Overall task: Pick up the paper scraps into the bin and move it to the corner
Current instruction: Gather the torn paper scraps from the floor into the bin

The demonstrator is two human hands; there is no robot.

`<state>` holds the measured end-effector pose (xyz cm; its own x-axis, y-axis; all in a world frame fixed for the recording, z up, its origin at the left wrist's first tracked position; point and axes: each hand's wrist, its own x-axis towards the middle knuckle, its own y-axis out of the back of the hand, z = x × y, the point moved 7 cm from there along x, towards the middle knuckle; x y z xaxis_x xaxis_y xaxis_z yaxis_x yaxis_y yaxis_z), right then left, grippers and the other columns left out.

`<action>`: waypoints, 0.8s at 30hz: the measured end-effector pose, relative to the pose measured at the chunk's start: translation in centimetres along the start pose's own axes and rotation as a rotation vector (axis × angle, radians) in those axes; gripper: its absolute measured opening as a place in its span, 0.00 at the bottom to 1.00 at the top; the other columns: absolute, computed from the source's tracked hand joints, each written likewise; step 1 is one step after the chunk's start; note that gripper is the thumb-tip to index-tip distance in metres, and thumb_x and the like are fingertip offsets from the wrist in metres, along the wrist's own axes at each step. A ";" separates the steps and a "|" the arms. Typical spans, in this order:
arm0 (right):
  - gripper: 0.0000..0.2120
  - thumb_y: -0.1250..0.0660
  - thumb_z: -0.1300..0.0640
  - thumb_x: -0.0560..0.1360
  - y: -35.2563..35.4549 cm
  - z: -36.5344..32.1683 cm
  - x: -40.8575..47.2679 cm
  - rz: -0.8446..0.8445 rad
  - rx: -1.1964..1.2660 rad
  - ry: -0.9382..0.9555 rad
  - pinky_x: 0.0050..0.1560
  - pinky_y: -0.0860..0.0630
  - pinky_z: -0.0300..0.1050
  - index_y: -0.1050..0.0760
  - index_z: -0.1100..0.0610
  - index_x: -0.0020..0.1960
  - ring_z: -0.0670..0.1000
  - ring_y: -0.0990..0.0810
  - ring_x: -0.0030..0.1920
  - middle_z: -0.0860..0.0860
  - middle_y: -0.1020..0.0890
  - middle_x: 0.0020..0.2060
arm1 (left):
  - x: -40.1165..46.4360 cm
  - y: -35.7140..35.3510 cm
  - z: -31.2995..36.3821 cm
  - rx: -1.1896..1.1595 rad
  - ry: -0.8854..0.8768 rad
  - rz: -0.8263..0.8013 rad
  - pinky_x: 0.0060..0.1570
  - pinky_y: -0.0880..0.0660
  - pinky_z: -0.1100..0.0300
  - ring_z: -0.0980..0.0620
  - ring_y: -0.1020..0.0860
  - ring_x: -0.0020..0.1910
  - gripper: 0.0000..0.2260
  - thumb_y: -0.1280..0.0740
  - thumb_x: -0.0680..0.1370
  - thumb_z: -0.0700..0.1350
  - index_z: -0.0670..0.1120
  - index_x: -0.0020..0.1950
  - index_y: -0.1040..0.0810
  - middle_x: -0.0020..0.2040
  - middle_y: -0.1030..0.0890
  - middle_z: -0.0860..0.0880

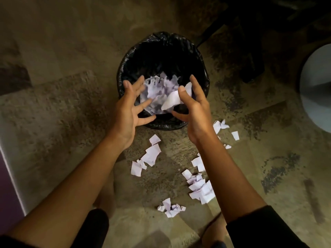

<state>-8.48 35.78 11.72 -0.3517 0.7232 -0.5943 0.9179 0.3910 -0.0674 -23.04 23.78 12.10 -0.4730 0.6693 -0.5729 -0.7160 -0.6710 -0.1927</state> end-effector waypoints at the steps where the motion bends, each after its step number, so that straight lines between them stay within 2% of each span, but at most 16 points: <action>1: 0.30 0.28 0.50 0.83 0.0 0.2 -0.1 0.004 0.003 -0.023 0.65 0.17 0.64 0.33 0.40 0.82 0.39 0.17 0.63 0.35 0.20 0.65 | -0.1 0.3 -0.2 0.003 -0.006 0.014 0.64 0.20 0.34 0.48 0.22 0.73 0.31 0.51 0.81 0.69 0.61 0.80 0.29 0.81 0.29 0.55; 3: 0.28 0.30 0.52 0.84 0.3 0.6 -0.4 0.011 0.008 -0.039 0.67 0.19 0.64 0.32 0.42 0.82 0.34 0.15 0.55 0.30 0.17 0.56 | -0.4 1.1 -0.7 0.024 -0.031 0.054 0.62 0.18 0.37 0.50 0.18 0.69 0.30 0.50 0.83 0.68 0.58 0.79 0.27 0.77 0.24 0.55; 4: 0.27 0.30 0.53 0.84 0.5 0.7 -0.5 0.019 0.016 -0.029 0.67 0.19 0.64 0.31 0.43 0.81 0.33 0.15 0.55 0.30 0.17 0.56 | -0.7 1.5 -1.0 0.039 -0.045 0.081 0.60 0.17 0.39 0.50 0.17 0.67 0.30 0.50 0.83 0.67 0.56 0.79 0.26 0.75 0.22 0.54; 6: 0.25 0.30 0.55 0.84 1.5 1.2 -0.8 0.058 0.036 0.000 0.66 0.18 0.62 0.28 0.45 0.79 0.37 0.15 0.59 0.36 0.18 0.64 | -1.5 2.2 -2.2 0.069 -0.061 0.134 0.58 0.16 0.44 0.49 0.15 0.63 0.29 0.48 0.84 0.64 0.51 0.77 0.25 0.69 0.17 0.50; 8: 0.22 0.29 0.57 0.84 3.3 2.3 -1.3 0.132 0.069 0.024 0.64 0.16 0.60 0.24 0.49 0.76 0.46 0.16 0.65 0.46 0.19 0.70 | -2.6 2.9 -4.0 0.097 -0.061 0.180 0.56 0.15 0.47 0.46 0.14 0.60 0.26 0.45 0.85 0.62 0.49 0.74 0.23 0.65 0.15 0.46; 10: 0.19 0.30 0.59 0.84 5.8 3.9 -2.0 0.207 0.090 0.037 0.61 0.15 0.58 0.23 0.53 0.74 0.52 0.16 0.67 0.50 0.19 0.70 | -3.8 3.3 -6.6 0.132 -0.046 0.207 0.54 0.15 0.48 0.44 0.13 0.57 0.23 0.43 0.86 0.59 0.48 0.73 0.22 0.62 0.15 0.44; 12: 0.17 0.30 0.60 0.84 8.7 6.5 -3.2 0.287 0.075 0.014 0.58 0.14 0.57 0.22 0.56 0.72 0.51 0.14 0.62 0.52 0.18 0.68 | -5.3 3.5 -10.1 0.176 0.006 0.218 0.53 0.15 0.49 0.44 0.13 0.56 0.20 0.41 0.87 0.56 0.48 0.72 0.21 0.60 0.15 0.43; 16: 0.13 0.29 0.59 0.83 15.8 14.2 -5.9 0.413 0.009 -0.129 0.53 0.13 0.55 0.19 0.55 0.67 0.49 0.14 0.53 0.61 0.17 0.64 | -9.0 3.2 -19.1 0.289 0.186 0.187 0.50 0.17 0.51 0.46 0.13 0.53 0.15 0.37 0.85 0.58 0.54 0.67 0.20 0.58 0.13 0.47; 18: 0.11 0.29 0.58 0.84 19.5 18.0 -7.6 0.450 -0.054 -0.208 0.51 0.13 0.56 0.19 0.54 0.66 0.50 0.15 0.50 0.61 0.17 0.59 | -11.1 3.2 -24.7 0.342 0.332 0.179 0.51 0.18 0.50 0.44 0.13 0.54 0.13 0.35 0.84 0.58 0.55 0.66 0.21 0.58 0.14 0.47; 20: 0.11 0.29 0.60 0.83 23.8 22.0 -9.1 0.500 -0.128 -0.277 0.50 0.13 0.57 0.18 0.54 0.65 0.52 0.17 0.50 0.56 0.17 0.54 | -13.6 4.3 -31.9 0.398 0.525 0.171 0.53 0.19 0.49 0.41 0.15 0.58 0.12 0.32 0.85 0.50 0.52 0.68 0.25 0.63 0.17 0.45; 22: 0.11 0.29 0.60 0.83 28.1 25.1 -10.0 0.531 -0.233 -0.331 0.45 0.13 0.53 0.18 0.55 0.65 0.53 0.17 0.50 0.55 0.17 0.54 | -16.3 5.4 -38.8 0.478 0.667 0.163 0.60 0.19 0.43 0.37 0.18 0.65 0.20 0.27 0.81 0.49 0.48 0.71 0.26 0.68 0.19 0.40; 23: 0.12 0.29 0.58 0.82 30.0 26.3 -10.3 0.537 -0.274 -0.348 0.44 0.12 0.53 0.18 0.55 0.65 0.54 0.17 0.50 0.57 0.16 0.54 | -17.6 6.0 -41.4 0.537 0.707 0.166 0.64 0.21 0.40 0.36 0.19 0.67 0.27 0.25 0.77 0.52 0.46 0.72 0.26 0.68 0.20 0.38; 24: 0.12 0.28 0.56 0.81 32.2 27.8 -10.6 0.545 -0.312 -0.361 0.46 0.12 0.57 0.18 0.53 0.64 0.55 0.16 0.49 0.57 0.15 0.54 | -18.9 6.0 -43.9 0.581 0.730 0.191 0.67 0.23 0.39 0.36 0.20 0.68 0.30 0.23 0.75 0.51 0.42 0.74 0.27 0.69 0.20 0.37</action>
<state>29.89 24.91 -6.41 0.2733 0.6495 -0.7096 0.8313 0.2117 0.5139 4.12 -6.89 -13.19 -0.3114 0.0680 -0.9478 -0.8959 -0.3536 0.2690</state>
